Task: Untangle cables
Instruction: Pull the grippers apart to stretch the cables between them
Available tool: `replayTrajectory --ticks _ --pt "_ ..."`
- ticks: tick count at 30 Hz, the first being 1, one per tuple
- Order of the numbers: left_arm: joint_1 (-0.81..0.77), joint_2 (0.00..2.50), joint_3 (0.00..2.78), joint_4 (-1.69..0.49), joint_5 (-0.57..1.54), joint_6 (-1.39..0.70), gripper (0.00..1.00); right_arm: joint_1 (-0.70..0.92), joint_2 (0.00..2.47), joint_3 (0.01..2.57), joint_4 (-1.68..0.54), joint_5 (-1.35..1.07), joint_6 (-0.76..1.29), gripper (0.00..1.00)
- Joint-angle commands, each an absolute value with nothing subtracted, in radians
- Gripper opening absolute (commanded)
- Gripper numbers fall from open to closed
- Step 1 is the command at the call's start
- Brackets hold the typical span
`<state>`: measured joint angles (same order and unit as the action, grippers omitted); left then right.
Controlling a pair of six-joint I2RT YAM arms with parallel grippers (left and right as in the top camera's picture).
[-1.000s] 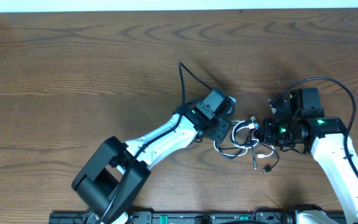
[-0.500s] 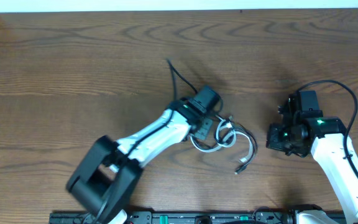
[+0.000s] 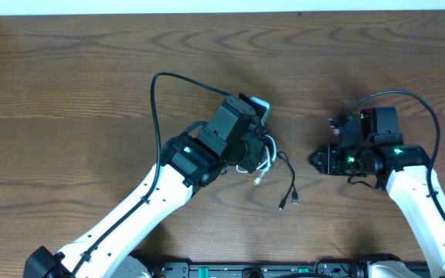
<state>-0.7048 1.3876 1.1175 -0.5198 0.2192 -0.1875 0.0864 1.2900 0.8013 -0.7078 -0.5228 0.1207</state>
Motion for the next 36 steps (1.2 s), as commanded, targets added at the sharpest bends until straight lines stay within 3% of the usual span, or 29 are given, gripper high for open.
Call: replayTrajectory --ticks 1,12,21,22,23,29,36 --pt "-0.706 1.385 1.114 -0.519 0.344 -0.196 0.07 0.11 1.295 0.802 -0.681 -0.793 0.013 0.43" --pt "-0.706 1.385 1.114 -0.439 0.558 -0.2 0.07 0.19 1.295 0.802 -0.639 -0.764 0.014 0.43" --pt "-0.706 1.381 1.114 -0.375 0.607 -0.212 0.07 0.194 1.295 0.802 -0.687 -0.486 0.014 0.12" --pt "-0.706 1.375 1.114 -0.372 0.606 -0.211 0.07 0.194 1.295 0.802 -0.712 -0.382 0.041 0.03" --pt "-0.705 1.373 1.114 -0.373 0.604 -0.211 0.07 0.194 1.295 0.802 -0.727 -0.307 0.076 0.01" --pt "-0.653 1.37 1.114 -0.441 0.583 -0.211 0.07 0.194 1.295 0.802 -0.861 0.182 0.369 0.01" --pt "-0.482 1.369 1.114 -0.525 0.583 -0.21 0.07 0.181 1.295 0.802 -0.921 0.28 0.442 0.01"
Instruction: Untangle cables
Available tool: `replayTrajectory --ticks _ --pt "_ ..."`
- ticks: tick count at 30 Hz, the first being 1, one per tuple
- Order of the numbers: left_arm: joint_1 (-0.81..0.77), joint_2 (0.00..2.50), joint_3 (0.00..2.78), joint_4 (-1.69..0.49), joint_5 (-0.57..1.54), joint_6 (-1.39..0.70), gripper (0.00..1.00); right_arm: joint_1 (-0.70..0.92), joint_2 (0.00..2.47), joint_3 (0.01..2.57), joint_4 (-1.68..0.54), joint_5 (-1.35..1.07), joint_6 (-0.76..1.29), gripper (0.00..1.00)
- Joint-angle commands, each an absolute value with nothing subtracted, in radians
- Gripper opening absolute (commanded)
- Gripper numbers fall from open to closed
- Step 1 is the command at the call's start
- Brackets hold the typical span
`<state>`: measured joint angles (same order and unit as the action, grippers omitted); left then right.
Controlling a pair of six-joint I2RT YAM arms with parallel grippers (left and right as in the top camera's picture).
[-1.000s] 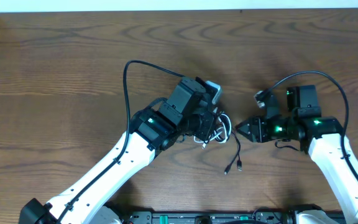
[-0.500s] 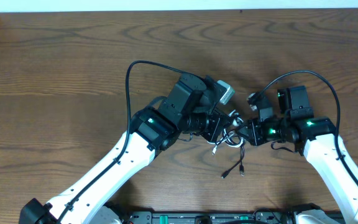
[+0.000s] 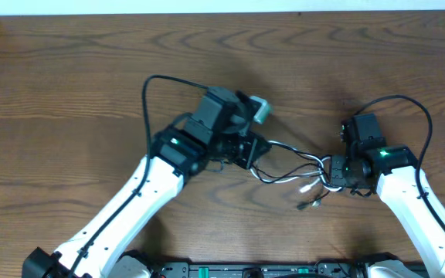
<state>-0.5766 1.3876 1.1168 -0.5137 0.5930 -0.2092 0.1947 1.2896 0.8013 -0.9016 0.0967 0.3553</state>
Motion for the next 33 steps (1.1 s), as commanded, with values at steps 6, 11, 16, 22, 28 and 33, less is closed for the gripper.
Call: replayTrajectory --ticks 6,11,16,22,28,33 --pt "-0.296 1.336 1.114 -0.526 0.584 -0.21 0.07 0.162 1.295 0.801 -0.929 0.282 0.457 0.01" --pt "-0.177 1.282 1.114 -0.527 0.588 -0.211 0.07 0.163 1.295 0.801 -0.923 0.272 0.463 0.01" --pt "-0.173 1.269 1.114 -0.551 0.645 -0.212 0.35 0.163 1.295 0.801 -0.868 0.051 0.411 0.01" --pt "-0.243 1.303 1.114 -0.636 0.643 -0.211 0.45 0.165 1.295 0.801 -0.704 -0.358 0.285 0.01" --pt "-0.329 1.376 1.114 -0.72 0.636 -0.206 0.72 0.165 1.295 0.801 -0.593 -0.52 0.284 0.01" --pt "-0.384 1.453 1.114 -0.74 0.636 -0.183 0.81 0.164 1.294 0.801 -0.52 -0.608 0.31 0.01"
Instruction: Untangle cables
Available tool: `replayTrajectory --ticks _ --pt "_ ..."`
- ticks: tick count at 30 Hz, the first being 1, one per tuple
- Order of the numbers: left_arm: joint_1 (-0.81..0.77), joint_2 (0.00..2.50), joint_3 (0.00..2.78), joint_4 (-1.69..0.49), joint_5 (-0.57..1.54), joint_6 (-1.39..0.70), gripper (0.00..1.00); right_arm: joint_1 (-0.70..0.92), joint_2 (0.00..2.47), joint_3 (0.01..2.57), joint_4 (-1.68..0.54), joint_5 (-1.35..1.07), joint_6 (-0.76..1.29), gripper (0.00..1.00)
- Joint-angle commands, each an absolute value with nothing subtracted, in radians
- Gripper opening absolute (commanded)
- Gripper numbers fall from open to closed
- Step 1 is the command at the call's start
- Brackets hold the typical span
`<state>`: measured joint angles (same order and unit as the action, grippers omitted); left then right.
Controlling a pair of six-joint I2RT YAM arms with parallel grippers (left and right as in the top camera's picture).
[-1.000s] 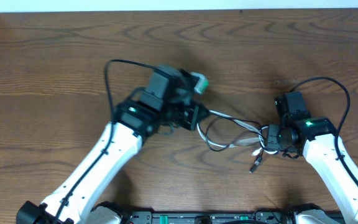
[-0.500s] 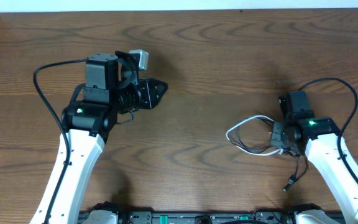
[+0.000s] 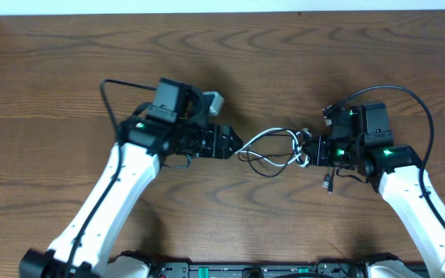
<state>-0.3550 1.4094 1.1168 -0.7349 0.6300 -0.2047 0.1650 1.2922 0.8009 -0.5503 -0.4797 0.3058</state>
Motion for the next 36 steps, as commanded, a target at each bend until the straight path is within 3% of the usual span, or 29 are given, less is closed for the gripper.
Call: replayTrajectory --ticks 1,6,13,22,25,28,33,36 --pt "-0.398 1.475 1.114 -0.738 0.636 -0.174 0.83 0.164 1.294 0.801 -0.498 -0.628 0.32 0.01" --pt "-0.442 1.538 1.114 -0.714 0.627 -0.109 0.86 0.164 1.295 0.801 -0.483 -0.639 0.355 0.01" --pt "-0.491 1.557 1.114 -0.618 0.408 -0.109 0.86 0.164 1.295 0.801 -0.482 -0.71 0.355 0.01" --pt "-0.552 1.562 1.114 -0.537 0.279 -0.109 0.84 0.164 1.294 0.801 -0.481 -0.798 0.355 0.01" --pt "-0.568 1.576 1.114 -0.547 0.213 -0.109 0.75 0.164 1.294 0.801 -0.477 -0.823 0.354 0.01" --pt "-0.571 1.581 1.114 -0.582 0.064 -0.12 0.56 0.158 1.294 0.801 -0.471 -0.822 0.354 0.01" --pt "-0.566 1.581 1.114 -0.666 -0.349 -0.238 0.31 0.094 1.294 0.801 -0.485 -0.822 0.355 0.01" --pt "-0.56 1.581 1.114 -0.738 -0.596 -0.337 0.3 0.018 1.294 0.801 -0.518 -0.811 0.354 0.01"
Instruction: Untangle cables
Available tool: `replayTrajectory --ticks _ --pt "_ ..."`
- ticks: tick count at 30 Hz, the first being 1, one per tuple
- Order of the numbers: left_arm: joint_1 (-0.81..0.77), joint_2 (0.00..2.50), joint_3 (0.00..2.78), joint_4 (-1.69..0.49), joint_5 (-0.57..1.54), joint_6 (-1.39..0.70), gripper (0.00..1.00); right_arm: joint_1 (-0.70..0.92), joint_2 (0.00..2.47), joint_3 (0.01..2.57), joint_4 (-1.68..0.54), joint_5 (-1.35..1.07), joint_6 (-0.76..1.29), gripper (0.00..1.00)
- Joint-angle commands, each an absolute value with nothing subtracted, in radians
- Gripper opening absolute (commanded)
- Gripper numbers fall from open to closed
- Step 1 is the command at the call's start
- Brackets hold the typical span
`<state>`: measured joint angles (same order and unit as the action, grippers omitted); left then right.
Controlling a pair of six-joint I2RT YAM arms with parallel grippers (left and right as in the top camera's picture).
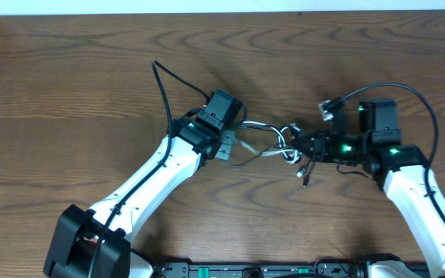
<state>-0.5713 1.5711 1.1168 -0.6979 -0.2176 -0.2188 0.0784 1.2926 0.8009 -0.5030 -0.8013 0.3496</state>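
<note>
A bundle of white and black cables point(269, 147) lies tangled on the wooden table between my two grippers. My left gripper point(236, 139) is at the bundle's left end, its wrist turned, and strands run straight out of it; it looks shut on them. At the right end, my right gripper point(304, 145) is shut on the knotted strands. A black plug point(306, 173) on a short lead hangs out just below the right gripper. The fingertips of both grippers are partly hidden by the wrists above them.
The table's far edge point(222, 12) meets a white wall at the top. The arms' own black leads loop above the left wrist point(161, 85) and the right wrist point(408, 100). The arm bases sit at the near edge.
My left gripper has moved right, from about a third of the way across to near the middle, and its wrist has turned. The cables are bunched shorter. The right gripper stays almost where it was.
At first my left gripper sat over the tangled bundle mid-table, with the right gripper apart at the right. Then both held the bundle, stretched between them. Then the left had drawn far left, spreading the strands. Now it is back close to the right one.
</note>
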Motion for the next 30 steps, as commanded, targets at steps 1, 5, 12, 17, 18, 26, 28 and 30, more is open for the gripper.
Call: replayTrajectory --ticks 1,5,12,17,18,26,28,30 --pt "-0.554 1.581 1.114 -0.762 -0.658 -0.365 0.3 -0.013 1.294 0.801 -0.537 -0.801 0.354 0.01" --pt "-0.523 1.58 1.114 -0.826 -0.783 -0.45 0.3 -0.13 1.294 0.801 -0.62 -0.765 0.31 0.01" --pt "-0.463 1.58 1.114 -0.82 -0.779 -0.477 0.34 -0.29 1.294 0.801 -0.759 -0.746 0.207 0.01" --pt "-0.442 1.58 1.115 -0.786 -0.554 -0.461 0.58 -0.311 1.294 0.801 -0.785 -0.789 0.152 0.01" --pt "-0.444 1.58 1.115 -0.769 -0.453 -0.416 0.61 -0.308 1.294 0.801 -0.786 -0.814 0.136 0.01" --pt "-0.451 1.58 1.115 -0.624 0.299 -0.22 0.67 -0.273 1.294 0.801 -0.782 -1.01 0.117 0.01" --pt "-0.463 1.58 1.115 -0.59 0.352 -0.192 0.7 -0.265 1.294 0.801 -0.78 -1.11 0.113 0.01" --pt "-0.477 1.58 1.115 -0.564 0.351 -0.176 0.73 -0.259 1.294 0.801 -0.774 -1.195 0.106 0.01"
